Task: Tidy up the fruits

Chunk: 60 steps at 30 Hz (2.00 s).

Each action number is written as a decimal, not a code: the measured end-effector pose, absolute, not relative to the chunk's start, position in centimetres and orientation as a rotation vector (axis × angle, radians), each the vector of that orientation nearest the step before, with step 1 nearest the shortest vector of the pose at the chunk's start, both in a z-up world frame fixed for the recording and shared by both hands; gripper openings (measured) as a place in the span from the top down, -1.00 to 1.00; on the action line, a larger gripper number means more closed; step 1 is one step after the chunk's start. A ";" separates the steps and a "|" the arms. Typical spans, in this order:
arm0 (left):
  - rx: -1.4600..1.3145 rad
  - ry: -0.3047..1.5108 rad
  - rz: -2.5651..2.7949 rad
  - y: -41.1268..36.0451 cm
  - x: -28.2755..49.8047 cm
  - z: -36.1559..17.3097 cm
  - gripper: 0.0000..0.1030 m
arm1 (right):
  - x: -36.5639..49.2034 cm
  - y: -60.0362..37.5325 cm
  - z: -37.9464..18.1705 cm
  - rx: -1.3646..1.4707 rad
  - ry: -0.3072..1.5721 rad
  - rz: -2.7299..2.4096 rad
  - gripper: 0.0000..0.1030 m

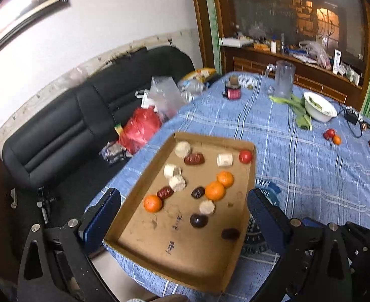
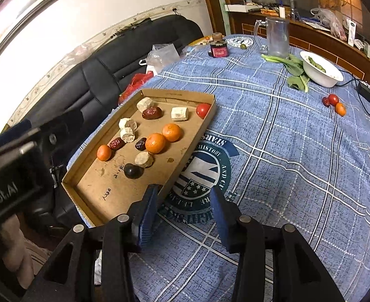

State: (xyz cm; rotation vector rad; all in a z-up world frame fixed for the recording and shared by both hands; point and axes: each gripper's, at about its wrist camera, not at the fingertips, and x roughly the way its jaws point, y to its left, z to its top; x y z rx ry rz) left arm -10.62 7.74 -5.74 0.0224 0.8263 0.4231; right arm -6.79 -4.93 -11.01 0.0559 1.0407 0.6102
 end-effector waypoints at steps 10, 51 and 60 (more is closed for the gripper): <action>-0.012 0.925 0.412 9.5 -10.3 -8.6 -0.95 | -5.7 -2.5 -13.5 0.024 1.120 0.583 0.01; -0.121 1.130 0.394 13.0 -9.1 -14.0 -0.95 | -4.0 1.0 -17.0 -0.074 1.199 0.553 -0.22; -0.129 1.117 0.420 13.2 -9.0 -13.6 -0.95 | -4.2 0.9 -16.8 -0.092 1.186 0.553 -0.23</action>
